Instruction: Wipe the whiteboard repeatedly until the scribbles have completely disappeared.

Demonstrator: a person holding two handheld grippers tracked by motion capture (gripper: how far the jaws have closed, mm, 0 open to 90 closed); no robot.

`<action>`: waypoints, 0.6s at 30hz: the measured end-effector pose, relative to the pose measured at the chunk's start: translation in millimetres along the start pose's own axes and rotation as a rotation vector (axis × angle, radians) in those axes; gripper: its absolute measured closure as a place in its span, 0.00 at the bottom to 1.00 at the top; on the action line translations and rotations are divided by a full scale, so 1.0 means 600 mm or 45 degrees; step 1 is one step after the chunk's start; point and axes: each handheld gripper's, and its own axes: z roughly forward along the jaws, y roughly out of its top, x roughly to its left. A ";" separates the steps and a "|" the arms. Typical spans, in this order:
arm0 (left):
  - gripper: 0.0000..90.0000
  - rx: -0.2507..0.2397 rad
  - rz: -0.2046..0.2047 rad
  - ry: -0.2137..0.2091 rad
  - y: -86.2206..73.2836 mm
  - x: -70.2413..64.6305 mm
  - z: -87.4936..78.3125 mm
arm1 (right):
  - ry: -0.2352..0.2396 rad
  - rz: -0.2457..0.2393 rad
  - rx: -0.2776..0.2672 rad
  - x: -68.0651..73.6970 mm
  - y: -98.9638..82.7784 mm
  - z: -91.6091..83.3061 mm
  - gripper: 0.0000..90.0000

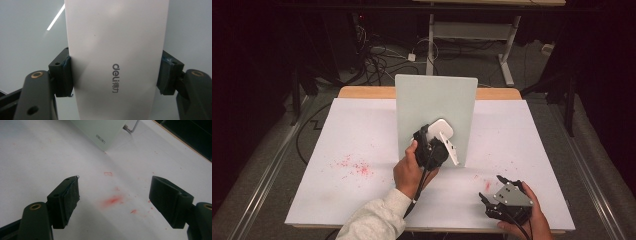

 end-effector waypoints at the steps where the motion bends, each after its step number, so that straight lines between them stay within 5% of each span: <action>1: 0.32 0.011 0.017 0.000 -0.005 -0.007 0.000 | -0.002 0.024 0.003 0.000 0.000 -0.001 0.27; 5: 0.32 0.011 0.023 -0.001 -0.014 -0.019 0.002 | -0.008 0.022 -0.002 0.000 0.001 -0.001 0.27; 7: 0.32 0.032 0.044 -0.010 -0.009 -0.013 0.002 | -0.008 0.020 -0.007 0.001 0.001 -0.002 0.27; 13: 0.32 0.017 -0.014 -0.031 0.018 0.025 0.003 | -0.007 0.011 -0.016 -0.002 0.002 -0.005 0.27; 18: 0.32 0.007 -0.017 -0.018 0.023 0.026 0.003 | -0.006 0.013 -0.016 -0.002 0.002 -0.004 0.27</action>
